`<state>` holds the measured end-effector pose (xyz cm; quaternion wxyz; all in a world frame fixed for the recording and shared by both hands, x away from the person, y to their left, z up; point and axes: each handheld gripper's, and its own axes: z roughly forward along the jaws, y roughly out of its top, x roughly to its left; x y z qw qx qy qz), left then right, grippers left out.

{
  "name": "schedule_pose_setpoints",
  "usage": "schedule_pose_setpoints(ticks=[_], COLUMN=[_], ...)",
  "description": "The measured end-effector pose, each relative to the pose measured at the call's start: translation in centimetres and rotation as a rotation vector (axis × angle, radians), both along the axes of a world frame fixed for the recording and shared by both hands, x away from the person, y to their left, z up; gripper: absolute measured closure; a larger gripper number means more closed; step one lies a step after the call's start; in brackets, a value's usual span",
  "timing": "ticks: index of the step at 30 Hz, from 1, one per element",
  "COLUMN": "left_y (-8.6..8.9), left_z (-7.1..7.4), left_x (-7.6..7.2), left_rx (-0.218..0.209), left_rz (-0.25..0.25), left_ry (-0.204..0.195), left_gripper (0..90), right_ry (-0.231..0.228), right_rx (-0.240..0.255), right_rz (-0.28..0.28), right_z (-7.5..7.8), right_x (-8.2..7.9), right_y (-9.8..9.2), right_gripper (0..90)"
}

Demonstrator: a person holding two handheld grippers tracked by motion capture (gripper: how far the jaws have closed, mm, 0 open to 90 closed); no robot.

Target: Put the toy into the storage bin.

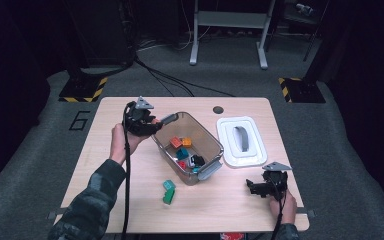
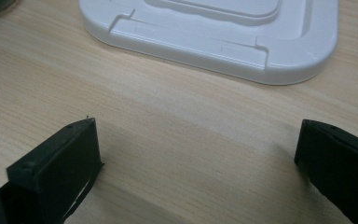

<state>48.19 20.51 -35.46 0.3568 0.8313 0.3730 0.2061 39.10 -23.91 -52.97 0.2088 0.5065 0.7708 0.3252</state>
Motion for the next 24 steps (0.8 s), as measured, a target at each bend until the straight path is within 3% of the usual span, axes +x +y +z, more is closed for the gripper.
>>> schedule_pose_setpoints(ticks=[9, 15, 19, 24], left_y=[-0.5, -0.7, -0.5, 0.1], left_z=[-2.7, -2.9, -2.7, -2.1], left_x=[0.2, 0.0, -0.1, -1.2], left_rx=[0.030, 0.032, 0.027, 0.011], left_rz=[-0.010, -0.018, -0.007, 0.004], left_ry=[0.089, 0.097, 0.100, 0.072], left_gripper=[59.0, 57.7, 45.3, 28.6], right_ry=[0.000, 0.000, 0.000, 0.000], right_rx=[0.000, 0.000, 0.000, 0.000], right_rz=[0.000, 0.001, 0.000, 0.000], right_z=[0.0, 0.0, 0.0, 0.0], right_x=[0.0, 0.0, 0.0, 0.0], right_y=[0.0, 0.0, 0.0, 0.0], right_gripper=[0.0, 0.0, 0.0, 0.0])
